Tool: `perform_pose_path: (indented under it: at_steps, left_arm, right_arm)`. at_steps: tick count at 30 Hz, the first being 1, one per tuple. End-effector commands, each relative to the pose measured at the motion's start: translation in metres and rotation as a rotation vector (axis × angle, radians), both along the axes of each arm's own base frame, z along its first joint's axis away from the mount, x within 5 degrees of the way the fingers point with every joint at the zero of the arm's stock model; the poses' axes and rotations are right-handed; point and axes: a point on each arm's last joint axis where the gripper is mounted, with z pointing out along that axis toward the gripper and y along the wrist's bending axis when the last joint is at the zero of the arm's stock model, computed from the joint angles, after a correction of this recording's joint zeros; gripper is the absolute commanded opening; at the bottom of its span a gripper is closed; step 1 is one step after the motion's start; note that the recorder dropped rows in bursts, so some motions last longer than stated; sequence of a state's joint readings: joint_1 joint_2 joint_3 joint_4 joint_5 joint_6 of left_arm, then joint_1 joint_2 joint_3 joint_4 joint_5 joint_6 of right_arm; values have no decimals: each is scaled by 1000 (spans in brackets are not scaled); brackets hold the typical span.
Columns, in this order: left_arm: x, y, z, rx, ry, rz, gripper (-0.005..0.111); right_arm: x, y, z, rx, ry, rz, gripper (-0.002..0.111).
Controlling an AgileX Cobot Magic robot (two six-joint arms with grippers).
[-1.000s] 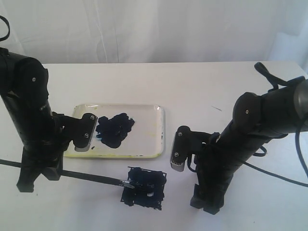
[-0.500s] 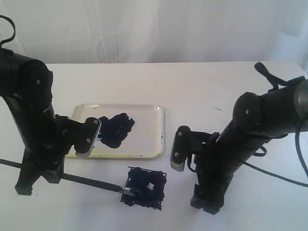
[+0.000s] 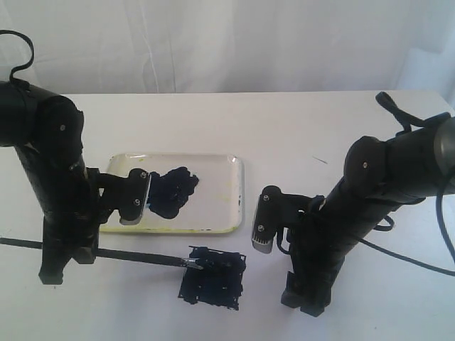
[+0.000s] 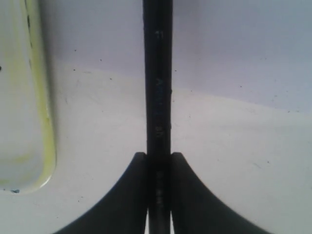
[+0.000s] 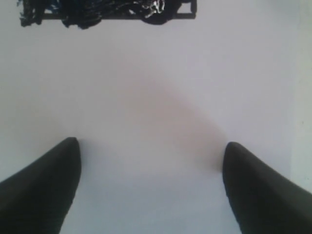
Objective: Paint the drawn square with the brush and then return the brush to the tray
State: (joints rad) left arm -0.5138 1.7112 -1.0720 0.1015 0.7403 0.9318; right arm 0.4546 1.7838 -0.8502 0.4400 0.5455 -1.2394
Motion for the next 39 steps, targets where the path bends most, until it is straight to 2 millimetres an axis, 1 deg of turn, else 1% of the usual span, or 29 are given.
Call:
perform_pose_path:
  at_steps: [1, 4, 6, 11, 15, 21, 24, 27, 34, 37, 39]
  left_arm:
    - [-13, -1, -1, 35, 101, -182, 0]
    - [-10, -3, -1, 22, 73, -179, 0]
    - [-6, -6, -1, -12, 24, -71, 0]
    - [-5, -4, -1, 0, 11, -45, 0]
    - [0, -2, -1, 21, -34, 41, 0]
    - [0, 0, -1, 40, -40, 34, 0]
    - [-3, -2, -1, 29, -5, -38, 0]
    - [-9, -4, -1, 6, 55, -154, 0]
    - [-6, -8, 0, -38, 37, -116, 0]
    - [-7, -8, 5, -45, 19, -118, 0]
    - [-8, -7, 12, -48, -2, -123, 0]
  right_arm:
    - [2, 0, -4, -12, -21, 6, 74]
    - [2, 0, -4, -12, -21, 6, 74]
    - [2, 0, -4, -12, -21, 6, 74]
    - [2, 0, -4, -12, -21, 6, 74]
    - [2, 0, -4, -12, -21, 6, 74]
    - [2, 0, -4, -12, -21, 6, 74]
    - [2, 0, -4, -12, -21, 6, 74]
    - [2, 0, -4, -12, -21, 6, 74]
    - [2, 0, -4, -12, -21, 6, 74]
    - [2, 0, -4, -12, -21, 6, 74]
    - [2, 0, -4, -12, -21, 6, 74]
